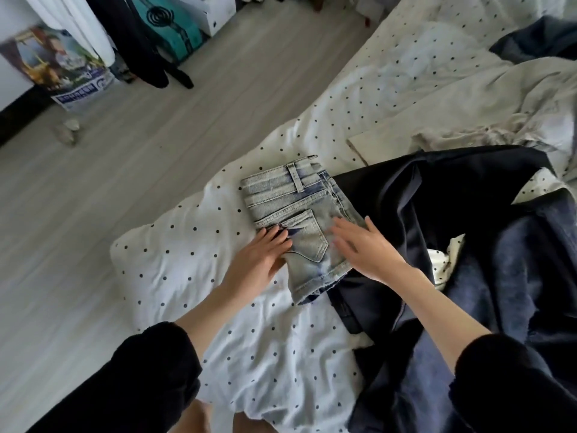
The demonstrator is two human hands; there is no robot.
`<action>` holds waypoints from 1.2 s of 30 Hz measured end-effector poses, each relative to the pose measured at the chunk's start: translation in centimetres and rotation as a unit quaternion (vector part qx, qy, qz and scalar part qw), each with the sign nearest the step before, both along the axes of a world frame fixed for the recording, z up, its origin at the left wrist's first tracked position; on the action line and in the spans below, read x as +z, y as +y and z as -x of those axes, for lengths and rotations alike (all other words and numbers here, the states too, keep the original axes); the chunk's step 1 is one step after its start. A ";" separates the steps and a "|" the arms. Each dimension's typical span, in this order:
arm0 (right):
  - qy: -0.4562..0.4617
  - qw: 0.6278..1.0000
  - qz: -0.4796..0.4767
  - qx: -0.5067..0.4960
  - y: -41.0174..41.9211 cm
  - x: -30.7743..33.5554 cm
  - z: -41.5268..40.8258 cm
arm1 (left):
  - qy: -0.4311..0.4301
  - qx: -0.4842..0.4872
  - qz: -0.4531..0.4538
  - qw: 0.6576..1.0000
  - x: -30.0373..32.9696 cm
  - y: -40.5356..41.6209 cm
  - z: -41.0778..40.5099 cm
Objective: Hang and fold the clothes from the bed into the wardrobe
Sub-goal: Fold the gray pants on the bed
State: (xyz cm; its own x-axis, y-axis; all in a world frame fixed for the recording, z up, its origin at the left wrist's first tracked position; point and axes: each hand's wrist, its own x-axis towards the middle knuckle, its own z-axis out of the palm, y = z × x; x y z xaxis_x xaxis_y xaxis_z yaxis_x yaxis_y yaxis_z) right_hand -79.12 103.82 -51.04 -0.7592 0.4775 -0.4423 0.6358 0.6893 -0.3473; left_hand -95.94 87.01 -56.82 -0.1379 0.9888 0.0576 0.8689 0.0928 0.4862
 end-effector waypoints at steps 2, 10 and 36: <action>0.127 0.974 0.046 -0.180 -0.5 1.4 -0.4 | -0.137 0.072 0.053 0.987 0.9 -0.1 0.3; 0.275 0.923 -0.218 -0.157 -5.4 2.4 -2.9 | -0.401 0.323 0.182 0.838 3.6 3.2 1.9; 0.004 0.915 -0.280 0.290 1.6 -5.5 11.7 | -0.003 0.165 0.078 0.983 0.8 2.6 2.6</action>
State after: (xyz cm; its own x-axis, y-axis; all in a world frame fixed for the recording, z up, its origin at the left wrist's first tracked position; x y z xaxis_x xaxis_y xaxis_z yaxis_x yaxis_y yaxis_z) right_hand -90.78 105.37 -56.57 -0.9591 0.1439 -0.2436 0.1062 0.9812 0.1611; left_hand -98.56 89.65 -56.02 -0.4521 0.8870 -0.0941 0.7758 0.4431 0.4492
